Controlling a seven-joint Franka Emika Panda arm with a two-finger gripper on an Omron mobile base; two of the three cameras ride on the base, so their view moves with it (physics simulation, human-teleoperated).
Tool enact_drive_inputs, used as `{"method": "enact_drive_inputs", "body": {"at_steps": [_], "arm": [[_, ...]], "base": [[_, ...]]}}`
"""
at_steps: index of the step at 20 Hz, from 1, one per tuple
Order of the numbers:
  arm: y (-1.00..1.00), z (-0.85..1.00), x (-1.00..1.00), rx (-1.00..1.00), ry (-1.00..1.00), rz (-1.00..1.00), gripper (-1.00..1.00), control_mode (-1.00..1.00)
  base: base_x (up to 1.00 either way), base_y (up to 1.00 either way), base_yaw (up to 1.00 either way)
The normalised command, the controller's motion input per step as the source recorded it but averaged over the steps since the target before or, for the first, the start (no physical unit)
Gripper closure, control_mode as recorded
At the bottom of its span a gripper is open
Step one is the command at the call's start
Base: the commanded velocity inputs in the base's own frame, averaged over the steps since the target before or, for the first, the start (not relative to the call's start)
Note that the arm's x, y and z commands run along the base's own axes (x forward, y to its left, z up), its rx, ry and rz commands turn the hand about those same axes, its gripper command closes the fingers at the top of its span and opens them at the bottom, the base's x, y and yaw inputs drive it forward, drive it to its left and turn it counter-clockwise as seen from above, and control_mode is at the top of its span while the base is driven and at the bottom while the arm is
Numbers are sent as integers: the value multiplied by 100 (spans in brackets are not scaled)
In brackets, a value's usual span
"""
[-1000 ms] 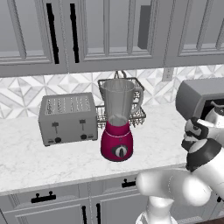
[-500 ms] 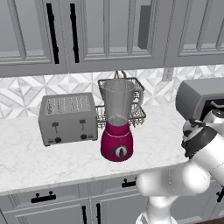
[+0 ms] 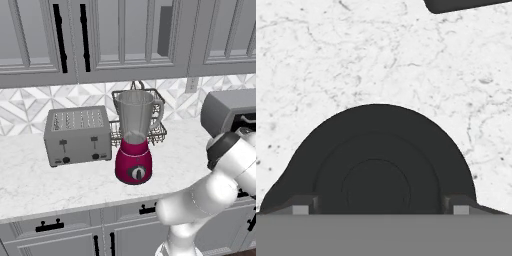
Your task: Close the lid blender by securely placing the lid on top.
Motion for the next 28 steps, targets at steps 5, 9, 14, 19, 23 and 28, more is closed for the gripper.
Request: {"method": "enact_drive_inputs", "body": {"at_steps": [5,9,14,19,23,28], "arm": [[0,-25,14,0,1,0,100,-100],[0,-43,4,0,3,0,100,-100],[12,-61,-3,-4,3,0,100,-100],[28,-78,-23,-7,1,0,100,-100],[33,-83,-34,-6,0,0,100,-100],[32,-80,-43,-3,0,0,100,-100]], "base": [[0,0,0],[0,0,0],[0,0,0],[0,0,0],[0,0,0],[0,0,0]]}}
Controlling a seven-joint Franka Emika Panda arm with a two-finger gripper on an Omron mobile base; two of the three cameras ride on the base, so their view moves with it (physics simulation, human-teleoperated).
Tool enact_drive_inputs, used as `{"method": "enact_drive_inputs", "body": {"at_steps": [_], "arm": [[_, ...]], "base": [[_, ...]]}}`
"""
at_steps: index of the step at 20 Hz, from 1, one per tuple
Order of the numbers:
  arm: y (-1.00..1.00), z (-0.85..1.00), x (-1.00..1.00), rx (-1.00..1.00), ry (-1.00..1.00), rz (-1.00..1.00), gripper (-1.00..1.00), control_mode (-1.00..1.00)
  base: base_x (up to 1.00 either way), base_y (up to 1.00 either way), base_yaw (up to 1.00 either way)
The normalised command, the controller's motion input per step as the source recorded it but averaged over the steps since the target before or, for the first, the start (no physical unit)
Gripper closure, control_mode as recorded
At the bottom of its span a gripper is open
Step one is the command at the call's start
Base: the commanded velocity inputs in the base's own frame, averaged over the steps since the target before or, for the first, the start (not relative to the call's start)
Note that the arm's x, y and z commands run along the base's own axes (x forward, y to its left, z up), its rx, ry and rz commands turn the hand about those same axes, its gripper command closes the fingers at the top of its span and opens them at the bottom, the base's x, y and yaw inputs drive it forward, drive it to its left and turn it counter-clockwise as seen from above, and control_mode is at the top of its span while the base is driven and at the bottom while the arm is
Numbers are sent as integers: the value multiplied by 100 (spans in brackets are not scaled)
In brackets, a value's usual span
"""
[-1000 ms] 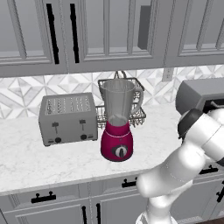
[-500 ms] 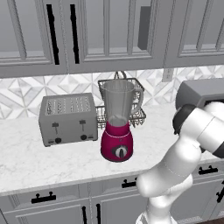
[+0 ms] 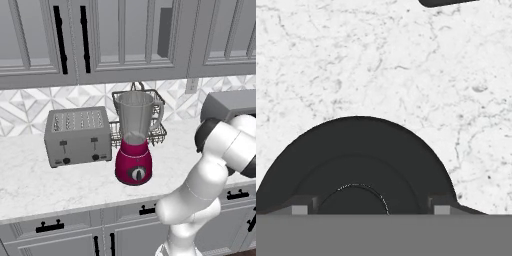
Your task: Close the lid blender by securely placing the lid on top.
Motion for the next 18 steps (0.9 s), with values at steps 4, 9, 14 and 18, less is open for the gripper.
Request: {"method": "enact_drive_inputs", "body": {"at_steps": [4,9,14,18], "arm": [[28,-77,-49,0,-2,0,100,-100],[33,-78,-54,0,-2,0,100,-100],[47,-66,-51,0,-4,-1,100,-100],[48,-44,-45,0,-1,0,100,-100]], "base": [[0,0,0],[0,0,0],[0,0,0],[0,0,0]]}}
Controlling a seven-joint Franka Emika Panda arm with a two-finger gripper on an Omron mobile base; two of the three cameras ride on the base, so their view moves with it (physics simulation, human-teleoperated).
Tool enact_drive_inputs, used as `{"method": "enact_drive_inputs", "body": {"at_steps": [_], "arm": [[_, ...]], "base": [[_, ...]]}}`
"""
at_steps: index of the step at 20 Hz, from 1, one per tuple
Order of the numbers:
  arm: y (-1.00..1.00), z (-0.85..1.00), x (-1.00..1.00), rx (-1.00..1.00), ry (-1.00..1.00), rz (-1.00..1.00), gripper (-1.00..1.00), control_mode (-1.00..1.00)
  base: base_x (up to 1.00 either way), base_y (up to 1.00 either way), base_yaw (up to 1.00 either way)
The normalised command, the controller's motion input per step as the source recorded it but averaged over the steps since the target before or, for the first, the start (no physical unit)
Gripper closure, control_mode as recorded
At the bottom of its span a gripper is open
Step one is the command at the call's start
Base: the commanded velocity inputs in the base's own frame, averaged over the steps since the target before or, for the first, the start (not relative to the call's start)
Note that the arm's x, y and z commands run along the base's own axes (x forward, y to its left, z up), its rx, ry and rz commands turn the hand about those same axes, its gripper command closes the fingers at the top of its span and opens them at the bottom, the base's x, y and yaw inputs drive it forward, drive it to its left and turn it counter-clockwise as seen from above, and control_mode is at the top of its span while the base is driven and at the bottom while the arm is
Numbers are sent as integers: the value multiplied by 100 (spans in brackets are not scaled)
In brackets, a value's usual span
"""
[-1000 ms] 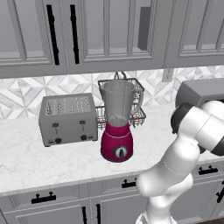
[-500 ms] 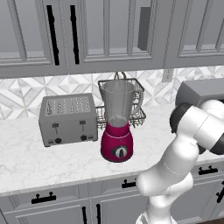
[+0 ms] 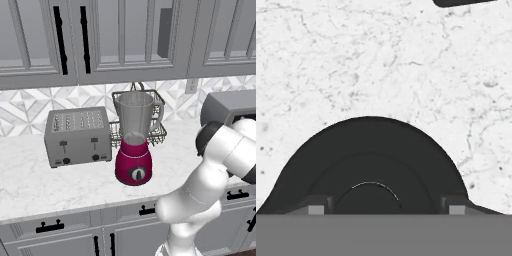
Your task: Close the lid blender by securely placing the lid on top.
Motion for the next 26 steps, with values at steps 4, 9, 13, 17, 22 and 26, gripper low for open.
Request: {"method": "enact_drive_inputs", "body": {"at_steps": [4,9,13,17,22,26], "arm": [[38,-8,-37,0,0,0,100,-100],[26,15,-20,0,0,0,100,-100],[18,37,-11,0,0,0,100,-100],[14,75,0,0,-5,0,100,-100],[5,86,-12,0,-11,0,100,-100],[12,76,-23,0,-12,-1,100,-100]], "base": [[0,0,0],[0,0,0],[0,0,0],[0,0,0],[0,0,0],[0,0,0]]}}
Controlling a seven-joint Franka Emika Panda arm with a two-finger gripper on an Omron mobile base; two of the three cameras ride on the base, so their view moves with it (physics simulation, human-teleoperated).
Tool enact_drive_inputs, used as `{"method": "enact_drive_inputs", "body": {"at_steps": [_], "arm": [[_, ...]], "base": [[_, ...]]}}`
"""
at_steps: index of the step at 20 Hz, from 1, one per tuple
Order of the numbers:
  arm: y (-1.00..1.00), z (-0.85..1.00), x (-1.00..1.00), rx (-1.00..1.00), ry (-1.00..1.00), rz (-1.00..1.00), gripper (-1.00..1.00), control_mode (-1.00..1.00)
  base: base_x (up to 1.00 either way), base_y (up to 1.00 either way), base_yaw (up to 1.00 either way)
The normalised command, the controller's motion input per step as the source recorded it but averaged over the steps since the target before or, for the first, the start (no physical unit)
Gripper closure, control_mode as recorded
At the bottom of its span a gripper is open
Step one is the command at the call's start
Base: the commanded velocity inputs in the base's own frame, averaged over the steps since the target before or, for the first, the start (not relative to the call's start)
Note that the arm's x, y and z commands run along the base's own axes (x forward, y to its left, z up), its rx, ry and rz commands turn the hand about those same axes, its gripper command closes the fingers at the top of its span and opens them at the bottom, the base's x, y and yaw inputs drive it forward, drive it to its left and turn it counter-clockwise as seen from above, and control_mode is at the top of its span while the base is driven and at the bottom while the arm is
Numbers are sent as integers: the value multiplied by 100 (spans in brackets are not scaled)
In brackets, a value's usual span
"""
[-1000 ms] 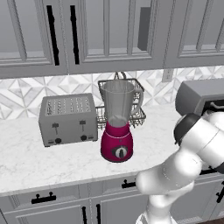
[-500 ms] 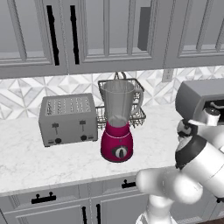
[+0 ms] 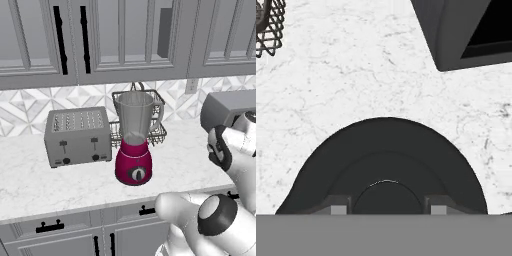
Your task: Close the lid blender by securely placing the lid on top.
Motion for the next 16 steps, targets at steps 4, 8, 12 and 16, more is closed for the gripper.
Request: {"method": "enact_drive_inputs", "body": {"at_steps": [4,8,12,16], "arm": [[17,83,-21,1,-11,-3,100,-100],[16,87,-17,5,-9,-6,100,-100],[2,70,-8,13,-10,0,100,-100],[18,61,-10,9,-15,-1,100,-100]], "base": [[0,0,0],[0,0,0],[0,0,0],[0,0,0]]}}
